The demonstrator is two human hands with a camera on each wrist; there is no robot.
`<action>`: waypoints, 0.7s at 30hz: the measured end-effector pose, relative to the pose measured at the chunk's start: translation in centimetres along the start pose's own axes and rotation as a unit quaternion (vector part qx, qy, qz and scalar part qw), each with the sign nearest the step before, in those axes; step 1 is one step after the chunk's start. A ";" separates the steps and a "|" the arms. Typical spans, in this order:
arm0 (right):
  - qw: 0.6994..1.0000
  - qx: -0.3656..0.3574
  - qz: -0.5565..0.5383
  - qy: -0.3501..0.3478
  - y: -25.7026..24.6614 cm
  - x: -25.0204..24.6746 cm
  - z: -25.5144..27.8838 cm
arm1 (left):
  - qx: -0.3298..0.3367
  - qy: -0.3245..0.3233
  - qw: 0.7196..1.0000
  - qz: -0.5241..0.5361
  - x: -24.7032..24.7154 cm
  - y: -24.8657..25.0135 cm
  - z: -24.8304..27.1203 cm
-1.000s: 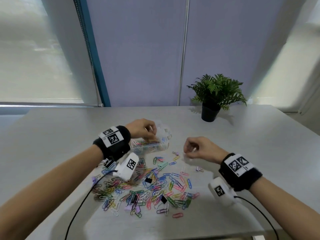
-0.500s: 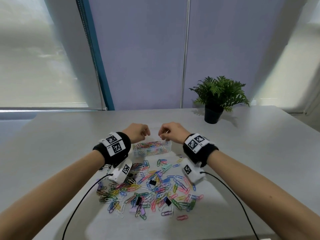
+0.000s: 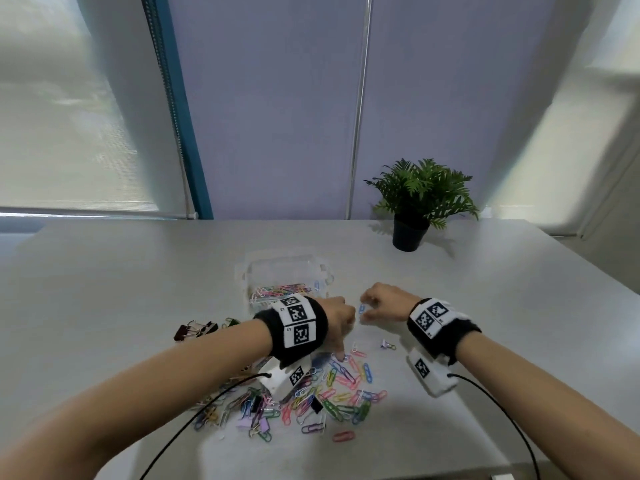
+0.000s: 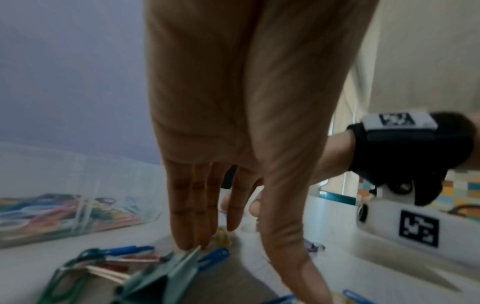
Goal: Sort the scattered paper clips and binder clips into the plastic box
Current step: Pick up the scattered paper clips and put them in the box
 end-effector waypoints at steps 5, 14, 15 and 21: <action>0.996 -0.060 0.046 -0.054 -2.0 1.5 1.5 | 0.025 0.019 1.000 0.003 -0.2 0.7 0.1; 0.993 -0.103 0.017 -0.057 -3.2 4.1 4.3 | 0.043 0.047 0.998 0.017 0.4 1.1 0.0; 0.993 -0.102 0.019 -0.050 -3.3 4.2 4.4 | 0.051 0.046 0.997 0.025 0.6 1.3 0.1; 0.996 -0.088 -0.003 -0.015 -3.1 4.0 4.5 | 0.041 0.091 0.995 0.011 0.5 0.9 -0.2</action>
Point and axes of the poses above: each hand's wrist, its own z-axis away from the middle knuckle, its own x-axis out of the palm, y = z × x, the point moved 6 cm from there along -z, towards the middle knuckle, and after that the axes turned 6 degrees about -z, right-handed, at the moved point
